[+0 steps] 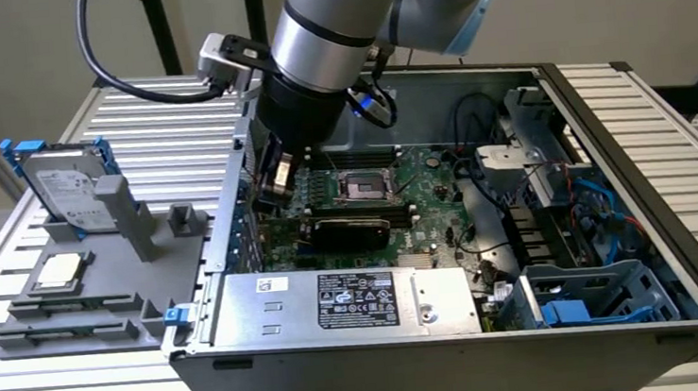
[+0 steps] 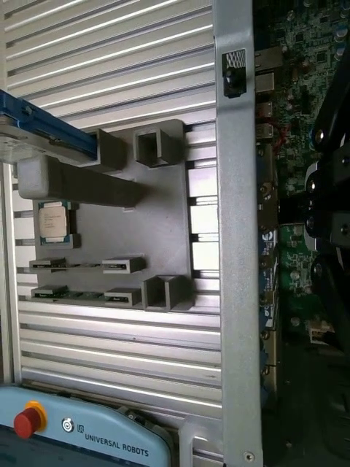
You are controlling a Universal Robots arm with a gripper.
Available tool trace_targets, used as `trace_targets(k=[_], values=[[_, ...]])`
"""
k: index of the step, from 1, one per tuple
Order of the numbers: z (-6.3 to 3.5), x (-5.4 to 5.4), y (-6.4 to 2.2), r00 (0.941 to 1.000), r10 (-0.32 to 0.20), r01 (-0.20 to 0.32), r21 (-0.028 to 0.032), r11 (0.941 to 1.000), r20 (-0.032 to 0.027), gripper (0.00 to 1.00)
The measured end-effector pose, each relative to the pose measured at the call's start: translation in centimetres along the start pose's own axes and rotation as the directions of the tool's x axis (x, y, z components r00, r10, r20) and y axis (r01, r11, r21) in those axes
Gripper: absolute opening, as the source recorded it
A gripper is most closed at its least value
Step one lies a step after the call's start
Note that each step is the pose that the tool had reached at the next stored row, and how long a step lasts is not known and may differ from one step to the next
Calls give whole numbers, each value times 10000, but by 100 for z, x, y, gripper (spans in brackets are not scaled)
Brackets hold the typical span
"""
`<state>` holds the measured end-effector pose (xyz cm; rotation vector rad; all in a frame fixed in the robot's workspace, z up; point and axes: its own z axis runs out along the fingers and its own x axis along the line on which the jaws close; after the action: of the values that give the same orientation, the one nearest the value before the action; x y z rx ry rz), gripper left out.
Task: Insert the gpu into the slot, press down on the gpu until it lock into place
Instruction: 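Press down on the gpu until it lock into place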
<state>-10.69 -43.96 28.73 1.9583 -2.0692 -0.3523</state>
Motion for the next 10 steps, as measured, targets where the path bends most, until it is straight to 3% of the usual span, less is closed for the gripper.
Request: trace_targets(k=[10], values=[[0,-39,3,10000,65,-65,-105,9999,19,11]])
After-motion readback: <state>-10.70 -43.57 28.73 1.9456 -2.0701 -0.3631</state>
